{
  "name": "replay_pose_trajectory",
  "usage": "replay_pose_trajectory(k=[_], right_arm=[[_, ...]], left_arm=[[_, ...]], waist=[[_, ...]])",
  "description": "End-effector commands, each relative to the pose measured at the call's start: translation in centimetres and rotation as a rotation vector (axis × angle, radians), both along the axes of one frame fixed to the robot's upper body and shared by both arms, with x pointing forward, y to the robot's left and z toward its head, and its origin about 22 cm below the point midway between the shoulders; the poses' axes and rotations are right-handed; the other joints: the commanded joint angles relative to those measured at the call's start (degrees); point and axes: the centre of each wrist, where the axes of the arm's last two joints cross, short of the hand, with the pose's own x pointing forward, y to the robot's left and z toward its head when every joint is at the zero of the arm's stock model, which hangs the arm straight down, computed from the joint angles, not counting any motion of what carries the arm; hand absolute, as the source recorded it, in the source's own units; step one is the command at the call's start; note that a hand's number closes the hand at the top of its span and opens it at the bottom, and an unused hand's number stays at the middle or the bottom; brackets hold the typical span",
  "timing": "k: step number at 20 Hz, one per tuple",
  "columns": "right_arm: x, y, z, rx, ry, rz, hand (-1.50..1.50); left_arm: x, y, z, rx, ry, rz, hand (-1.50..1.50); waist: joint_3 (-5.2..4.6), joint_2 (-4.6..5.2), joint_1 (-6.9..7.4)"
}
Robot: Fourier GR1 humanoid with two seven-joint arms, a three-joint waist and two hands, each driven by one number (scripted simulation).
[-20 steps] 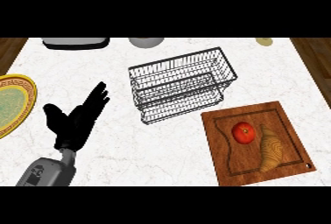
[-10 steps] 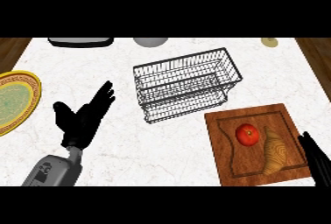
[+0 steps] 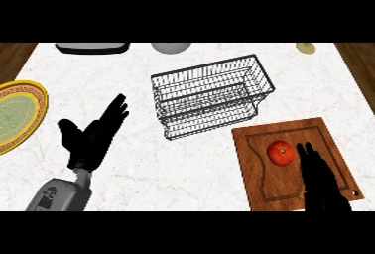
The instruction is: Pick the tomato from the cutting board and place it in the tiered basket
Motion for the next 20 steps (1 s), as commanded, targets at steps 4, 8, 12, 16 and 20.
replay_pose_trajectory(k=[4,8,12,16,20], right_arm=[[1.6,2.3,-1.7,-0.008,0.087,-0.002,-1.50],[1.3,3.0,-3.3,-0.036,0.132,-0.021,-1.50],[1.0,-0.3,-4.4,-0.052,0.086,-0.085,-1.50],[2.4,-1.0,-6.5,-0.067,0.056,-0.108,-1.50],[3.3,-1.2,-5.7,-0.055,0.055,-0.127,-1.50]], left_arm=[[1.0,-0.5,1.4,-0.002,0.009,-0.023,0.00],[1.1,-0.8,0.5,-0.013,0.010,0.007,0.00],[0.0,0.9,-1.3,0.008,0.016,0.004,0.00],[0.8,0.4,1.0,-0.004,-0.009,0.001,0.00],[0.1,1.3,-0.8,-0.003,0.010,-0.004,0.00]], waist=[[0.08,-0.05,-0.28],[0.08,-0.06,-0.35],[0.08,-0.05,-0.47],[0.09,-0.05,-0.30],[0.08,-0.04,-0.28]])
